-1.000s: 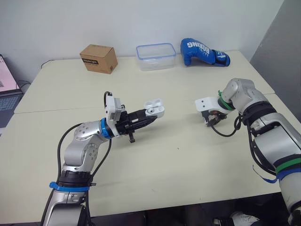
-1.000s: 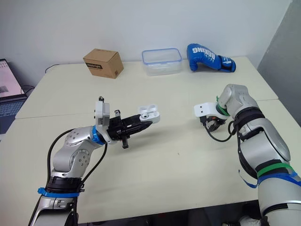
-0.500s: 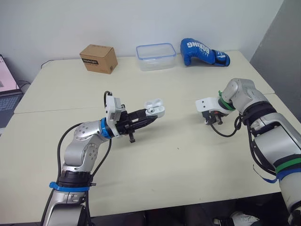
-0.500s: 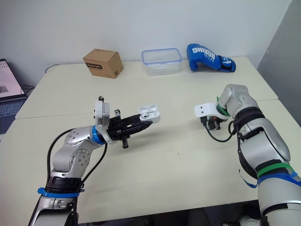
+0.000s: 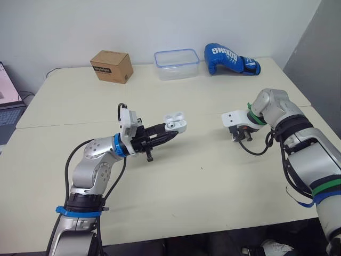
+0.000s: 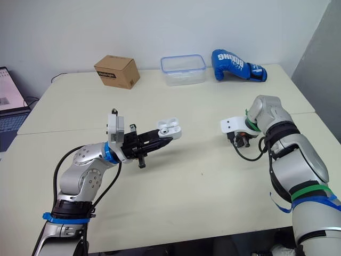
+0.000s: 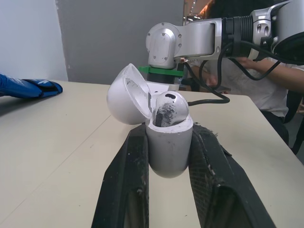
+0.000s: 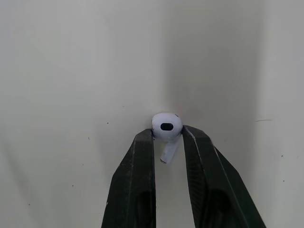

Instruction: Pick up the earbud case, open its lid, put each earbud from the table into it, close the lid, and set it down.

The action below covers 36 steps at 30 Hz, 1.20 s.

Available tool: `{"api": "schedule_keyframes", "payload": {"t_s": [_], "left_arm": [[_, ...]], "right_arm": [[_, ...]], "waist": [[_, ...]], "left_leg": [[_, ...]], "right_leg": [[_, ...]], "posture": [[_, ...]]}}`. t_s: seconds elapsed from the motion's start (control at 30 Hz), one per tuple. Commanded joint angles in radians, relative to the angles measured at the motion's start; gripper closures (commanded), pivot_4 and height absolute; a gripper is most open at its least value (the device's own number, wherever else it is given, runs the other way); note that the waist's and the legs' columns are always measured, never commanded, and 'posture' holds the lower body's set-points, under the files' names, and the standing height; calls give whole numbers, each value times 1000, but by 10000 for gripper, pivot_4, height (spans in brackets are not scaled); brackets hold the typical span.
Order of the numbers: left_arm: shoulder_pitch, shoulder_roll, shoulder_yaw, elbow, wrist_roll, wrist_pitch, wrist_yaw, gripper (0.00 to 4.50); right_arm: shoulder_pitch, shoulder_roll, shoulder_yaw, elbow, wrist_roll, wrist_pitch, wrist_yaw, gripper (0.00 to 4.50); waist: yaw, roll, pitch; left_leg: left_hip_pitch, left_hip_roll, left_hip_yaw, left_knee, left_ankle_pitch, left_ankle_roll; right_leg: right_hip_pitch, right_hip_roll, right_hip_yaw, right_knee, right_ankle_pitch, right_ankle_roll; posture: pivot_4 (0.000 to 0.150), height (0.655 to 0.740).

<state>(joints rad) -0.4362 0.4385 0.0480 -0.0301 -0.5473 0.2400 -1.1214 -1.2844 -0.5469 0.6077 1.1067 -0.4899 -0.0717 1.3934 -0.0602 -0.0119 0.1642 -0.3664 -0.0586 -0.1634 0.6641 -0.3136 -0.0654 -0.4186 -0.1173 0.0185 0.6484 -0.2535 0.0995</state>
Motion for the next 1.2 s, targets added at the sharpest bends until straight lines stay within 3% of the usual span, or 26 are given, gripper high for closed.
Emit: {"api": "schedule_keyframes", "payload": {"t_s": [0.03,0.23,0.43,0.6,0.67,0.9,1.2], "left_arm": [[-8,7,11,-27,-12,-8,6,37543],[-6,7,9,-28,-12,-7,6,37543],[-14,4,4,-16,-10,-14,-2,37543],[-29,-6,-7,3,-4,-20,-10,37543],[-34,-8,-10,8,-4,-21,-10,37543],[-55,-21,-25,32,-1,-30,-17,37543],[-52,-18,-22,26,-1,-31,-17,37543]], "right_arm": [[-17,-3,-22,-22,-2,-2,7,40409],[5,-37,-41,-124,29,45,106,40409],[202,-204,-14,-655,167,359,221,40409],[311,-304,1,-942,221,622,221,40409],[334,-313,-4,-996,209,706,218,40409],[400,-378,6,-1130,204,710,204,40409],[457,-367,43,-1076,147,626,142,40409]], "waist": [[0,0,0],[0,0,0],[8,0,0],[7,0,0],[6,0,0],[14,0,0],[18,-1,-1]], "left_leg": [[0,0,0,0,0,0],[0,0,0,0,0,0],[-2,0,-2,1,0,0],[-3,0,-1,2,0,0],[-2,0,0,2,0,0],[-3,-1,0,2,0,0],[-2,-1,0,2,0,0]], "right_leg": [[0,0,0,0,0,0],[0,0,0,0,0,0],[0,0,-1,-1,0,0],[-1,-1,-1,1,0,0],[-1,0,-1,1,0,0],[-1,-1,-1,0,0,0],[0,-1,-1,0,0,0]], "posture": [[1500,7307],[1500,7307],[1500,7307],[1500,7307],[1500,7307],[1500,7307],[1500,7307]]}}
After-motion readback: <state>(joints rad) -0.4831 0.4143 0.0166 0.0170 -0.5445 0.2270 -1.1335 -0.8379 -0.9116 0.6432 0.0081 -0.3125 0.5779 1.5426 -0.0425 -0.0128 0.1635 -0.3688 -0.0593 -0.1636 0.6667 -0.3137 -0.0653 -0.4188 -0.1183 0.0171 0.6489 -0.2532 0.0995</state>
